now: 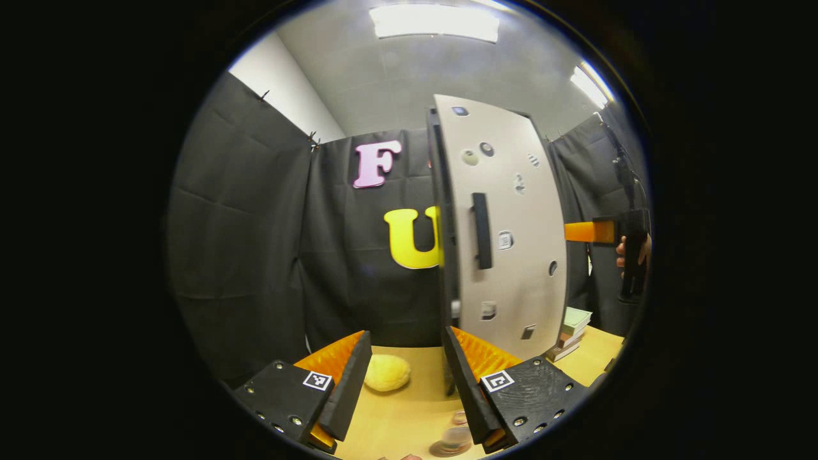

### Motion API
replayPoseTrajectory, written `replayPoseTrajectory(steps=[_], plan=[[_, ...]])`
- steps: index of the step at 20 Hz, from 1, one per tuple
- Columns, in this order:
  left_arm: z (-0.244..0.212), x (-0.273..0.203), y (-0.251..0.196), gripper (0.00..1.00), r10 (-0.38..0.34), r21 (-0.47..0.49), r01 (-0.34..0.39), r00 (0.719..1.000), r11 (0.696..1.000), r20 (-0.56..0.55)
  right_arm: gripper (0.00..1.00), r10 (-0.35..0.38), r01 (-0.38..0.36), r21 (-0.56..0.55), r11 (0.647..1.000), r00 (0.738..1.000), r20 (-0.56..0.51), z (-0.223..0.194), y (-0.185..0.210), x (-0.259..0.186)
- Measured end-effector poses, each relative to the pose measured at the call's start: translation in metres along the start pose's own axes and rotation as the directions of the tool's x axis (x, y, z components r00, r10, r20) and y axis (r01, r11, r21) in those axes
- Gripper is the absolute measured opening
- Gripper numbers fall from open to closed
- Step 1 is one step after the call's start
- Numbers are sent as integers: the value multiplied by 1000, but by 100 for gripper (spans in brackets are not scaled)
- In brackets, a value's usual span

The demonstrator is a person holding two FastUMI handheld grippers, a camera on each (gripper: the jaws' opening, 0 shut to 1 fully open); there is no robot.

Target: Open the cabinet door with the right hand, grasp the bottle in the cabinet with the left hand and place it on the coaster, then close the cabinet door with the right hand.

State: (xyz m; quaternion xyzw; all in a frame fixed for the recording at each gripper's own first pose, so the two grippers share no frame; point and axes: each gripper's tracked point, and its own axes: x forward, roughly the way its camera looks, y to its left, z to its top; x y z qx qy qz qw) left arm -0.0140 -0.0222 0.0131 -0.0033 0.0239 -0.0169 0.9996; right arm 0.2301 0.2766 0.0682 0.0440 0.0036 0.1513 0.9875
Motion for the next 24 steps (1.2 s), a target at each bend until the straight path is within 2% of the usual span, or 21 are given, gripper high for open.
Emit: replayPoseTrajectory(steps=[1,2,5,6,7,8,9,15,24], plan=[[5,-1,-11,66,-4,4,4,1000,1000,0,93,-2,2,-7,1000,1000,1,1,-10,-13],[9,-4,-22,64,-7,7,7,1000,1000,2,96,-6,6,-20,1000,1000,2,1,-19,-25],[22,-14,-53,67,-17,16,17,1000,1000,10,96,-30,31,-72,997,999,17,1,-49,-60],[26,-17,-61,67,-16,20,16,1000,1000,14,93,-31,32,-89,996,999,21,0,-57,-70],[29,-20,-68,67,-16,21,16,1000,1000,17,96,-30,32,-101,994,999,21,-3,-63,-80],[32,-22,-75,67,-22,24,22,1000,999,17,93,-27,29,-108,994,1000,15,-6,-68,-90],[35,-23,-79,66,-20,31,20,1000,999,16,96,-22,23,-112,993,1000,11,-10,-71,-100],[45,-29,-77,66,15,41,-16,1000,999,21,98,-42,40,-101,994,999,-19,-29,-90,-135],[38,-31,-61,69,20,45,-21,1000,999,18,98,-110,109,-41,993,993,-31,-31,-107,-143]])
